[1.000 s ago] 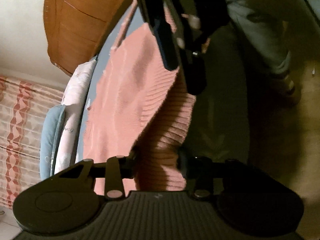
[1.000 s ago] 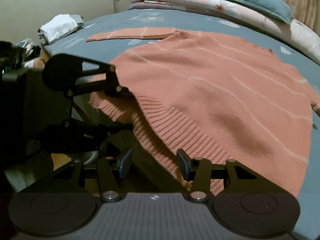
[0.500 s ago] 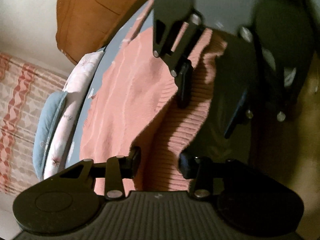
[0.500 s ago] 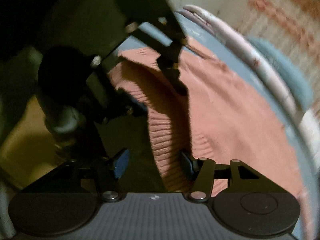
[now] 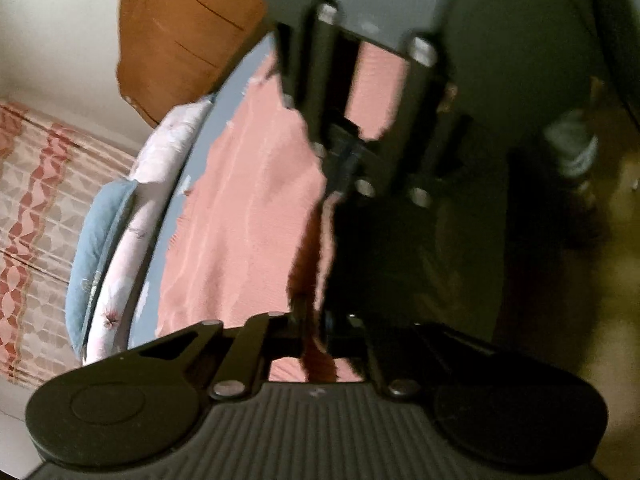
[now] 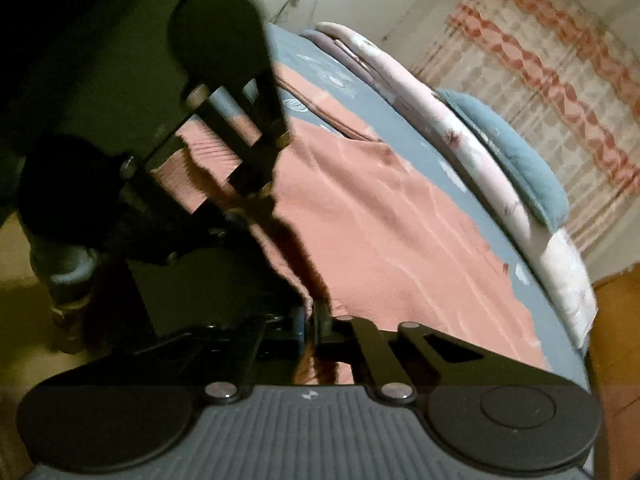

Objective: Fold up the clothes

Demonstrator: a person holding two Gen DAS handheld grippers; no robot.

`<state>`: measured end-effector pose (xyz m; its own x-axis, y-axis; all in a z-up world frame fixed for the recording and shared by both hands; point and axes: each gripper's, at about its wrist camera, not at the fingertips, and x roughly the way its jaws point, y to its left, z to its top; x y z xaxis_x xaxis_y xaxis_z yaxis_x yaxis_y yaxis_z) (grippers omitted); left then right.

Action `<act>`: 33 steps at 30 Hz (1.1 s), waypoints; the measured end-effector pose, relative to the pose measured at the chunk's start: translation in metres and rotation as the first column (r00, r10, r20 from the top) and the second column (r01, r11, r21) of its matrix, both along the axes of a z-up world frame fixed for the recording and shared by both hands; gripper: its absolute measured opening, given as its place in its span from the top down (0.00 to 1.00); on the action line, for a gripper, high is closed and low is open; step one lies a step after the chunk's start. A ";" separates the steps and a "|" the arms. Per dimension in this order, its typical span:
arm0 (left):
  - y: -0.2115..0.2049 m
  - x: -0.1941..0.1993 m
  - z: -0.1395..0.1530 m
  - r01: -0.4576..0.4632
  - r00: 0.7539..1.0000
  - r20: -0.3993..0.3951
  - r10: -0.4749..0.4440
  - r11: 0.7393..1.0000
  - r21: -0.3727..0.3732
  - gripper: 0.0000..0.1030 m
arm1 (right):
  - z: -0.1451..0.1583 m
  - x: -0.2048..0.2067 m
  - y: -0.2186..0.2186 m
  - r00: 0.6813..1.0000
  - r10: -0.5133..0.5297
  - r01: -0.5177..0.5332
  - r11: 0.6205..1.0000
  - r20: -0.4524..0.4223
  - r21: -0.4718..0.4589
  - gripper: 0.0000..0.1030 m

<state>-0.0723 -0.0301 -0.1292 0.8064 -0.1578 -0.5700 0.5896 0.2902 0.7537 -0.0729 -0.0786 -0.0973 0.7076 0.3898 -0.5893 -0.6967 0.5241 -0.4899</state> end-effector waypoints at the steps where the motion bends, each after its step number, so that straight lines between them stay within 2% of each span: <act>1: 0.001 -0.001 0.004 0.000 1.000 -0.022 0.000 1.000 -0.006 0.99 | 0.005 0.004 -0.002 0.999 -0.004 0.005 1.000 -0.040 0.022 0.97; 5: 0.012 -0.005 0.026 -0.019 0.991 -0.136 0.011 0.998 -0.055 0.99 | 0.027 0.009 -0.012 0.979 0.035 -0.010 0.992 -0.202 0.126 0.97; 8: 0.020 -0.003 0.033 -0.057 0.975 -0.220 0.036 0.995 -0.087 0.99 | 0.026 0.011 -0.014 0.951 0.043 0.005 0.988 -0.307 0.153 0.96; 11: 0.025 -0.002 0.036 -0.099 0.948 -0.313 0.061 0.990 -0.106 0.96 | 0.017 0.013 -0.012 0.920 0.037 0.016 0.991 -0.391 0.133 0.87; 12: 0.028 -0.003 0.039 -0.106 0.936 -0.346 0.061 0.988 -0.114 0.90 | 0.018 0.014 -0.014 0.910 0.048 0.014 0.989 -0.413 0.145 0.84; 13: 0.031 -0.005 0.045 -0.105 0.926 -0.375 0.048 0.985 -0.133 0.88 | 0.022 0.015 -0.017 0.904 0.061 0.008 0.987 -0.424 0.159 0.83; 15: 0.041 -0.003 0.063 -0.106 0.908 -0.420 0.018 0.976 -0.188 0.88 | 0.036 0.013 -0.028 0.906 0.073 0.011 0.981 -0.417 0.195 0.72; 16: 0.045 0.001 0.071 -0.122 0.905 -0.425 0.021 0.969 -0.213 0.88 | 0.045 0.013 -0.035 0.909 0.071 0.022 0.976 -0.412 0.217 0.69; 18: 0.054 0.016 0.087 -0.184 0.915 -0.398 0.067 0.947 -0.264 0.86 | 0.061 0.025 -0.053 0.918 0.032 0.083 0.959 -0.394 0.270 0.57; 19: 0.057 0.026 0.092 -0.226 0.918 -0.382 0.104 0.930 -0.290 0.85 | 0.066 0.036 -0.061 0.924 -0.004 0.124 0.949 -0.382 0.291 0.56; 21: 0.060 0.059 0.093 -0.347 0.902 -0.379 0.205 0.868 -0.355 0.77 | 0.073 0.058 -0.075 0.928 -0.081 0.210 0.920 -0.363 0.330 0.51; 24: 0.058 0.121 0.079 -0.503 0.849 -0.407 0.336 0.748 -0.433 0.77 | 0.060 0.101 -0.076 0.911 -0.204 0.337 0.871 -0.359 0.359 0.49; 27: 0.065 0.159 0.060 -0.605 0.791 -0.445 0.419 0.642 -0.471 0.78 | 0.033 0.137 -0.073 0.867 -0.281 0.440 0.819 -0.411 0.368 0.48; 29: 0.075 0.161 0.052 -0.641 0.763 -0.479 0.434 0.603 -0.475 0.78 | 0.014 0.146 -0.077 0.830 -0.309 0.492 0.797 -0.464 0.350 0.48; 30: 0.081 0.159 0.048 -0.657 0.750 -0.497 0.437 0.587 -0.474 0.77 | 0.007 0.147 -0.081 0.828 -0.311 0.497 0.791 -0.466 0.356 0.48; 31: 0.087 0.157 0.045 -0.671 0.736 -0.515 0.440 0.571 -0.472 0.76 | 0.004 0.141 -0.085 0.841 -0.307 0.482 0.798 -0.445 0.362 0.47; 33: 0.099 0.150 0.040 -0.696 0.712 -0.547 0.441 0.546 -0.466 0.74 | 0.001 0.125 -0.095 0.855 -0.318 0.465 0.822 -0.410 0.331 0.39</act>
<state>0.0779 0.0684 -0.0896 0.6310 -0.1365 -0.7637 0.2873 0.9555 0.0666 0.0522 -0.1737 -0.0961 0.6491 0.3739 -0.6625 -0.4656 0.8840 0.0428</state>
